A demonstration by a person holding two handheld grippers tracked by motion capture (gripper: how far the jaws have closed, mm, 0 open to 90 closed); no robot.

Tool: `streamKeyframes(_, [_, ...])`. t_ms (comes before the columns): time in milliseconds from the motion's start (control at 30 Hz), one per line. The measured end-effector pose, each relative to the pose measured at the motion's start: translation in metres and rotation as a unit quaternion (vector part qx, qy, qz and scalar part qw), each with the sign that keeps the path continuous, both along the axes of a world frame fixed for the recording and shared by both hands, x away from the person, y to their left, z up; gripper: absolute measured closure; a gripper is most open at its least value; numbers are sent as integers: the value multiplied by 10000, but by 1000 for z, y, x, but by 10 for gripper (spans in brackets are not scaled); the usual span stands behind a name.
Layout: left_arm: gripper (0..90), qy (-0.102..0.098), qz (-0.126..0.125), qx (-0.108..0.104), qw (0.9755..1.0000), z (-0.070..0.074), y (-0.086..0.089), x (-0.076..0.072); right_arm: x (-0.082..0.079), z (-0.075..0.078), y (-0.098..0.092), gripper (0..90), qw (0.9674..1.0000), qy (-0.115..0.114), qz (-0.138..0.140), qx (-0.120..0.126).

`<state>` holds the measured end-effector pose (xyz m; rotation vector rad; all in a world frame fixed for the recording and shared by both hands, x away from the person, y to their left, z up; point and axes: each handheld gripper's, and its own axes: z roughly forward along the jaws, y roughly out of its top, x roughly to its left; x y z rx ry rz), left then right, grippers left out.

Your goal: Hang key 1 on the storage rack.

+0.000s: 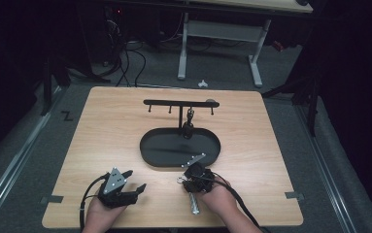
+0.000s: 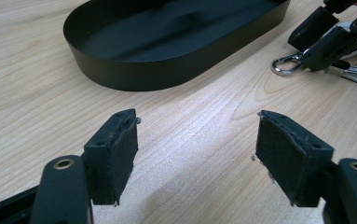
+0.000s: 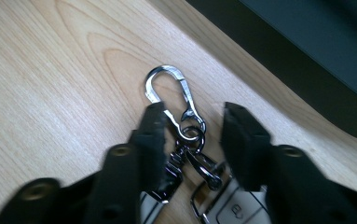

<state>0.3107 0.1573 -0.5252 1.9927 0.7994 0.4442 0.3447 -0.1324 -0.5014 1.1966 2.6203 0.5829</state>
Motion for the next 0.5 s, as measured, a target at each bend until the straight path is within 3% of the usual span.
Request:
streamKeyframes(67, [298,3,3,-1,10000,0,0,0,-2,0,-3,746,10000,-60,31,-20])
streamKeyframes(233, [299,-3,-1,5,10000,0,0,0,-10,-1,-12,752,9999,-153,-20,9])
streamKeyframes(333, [299,2,-12,19,10000,0,-1,0,-14,1,-25,813,9995,-277,-157,62])
streamKeyframes(367, [299,5,-17,20,10000,-1,-1,0,-15,2,-36,833,9989,-324,-326,49])
streamKeyframes(500, [299,25,-28,51,10000,-1,-2,0,-16,2,-52,832,9979,-324,-550,70])
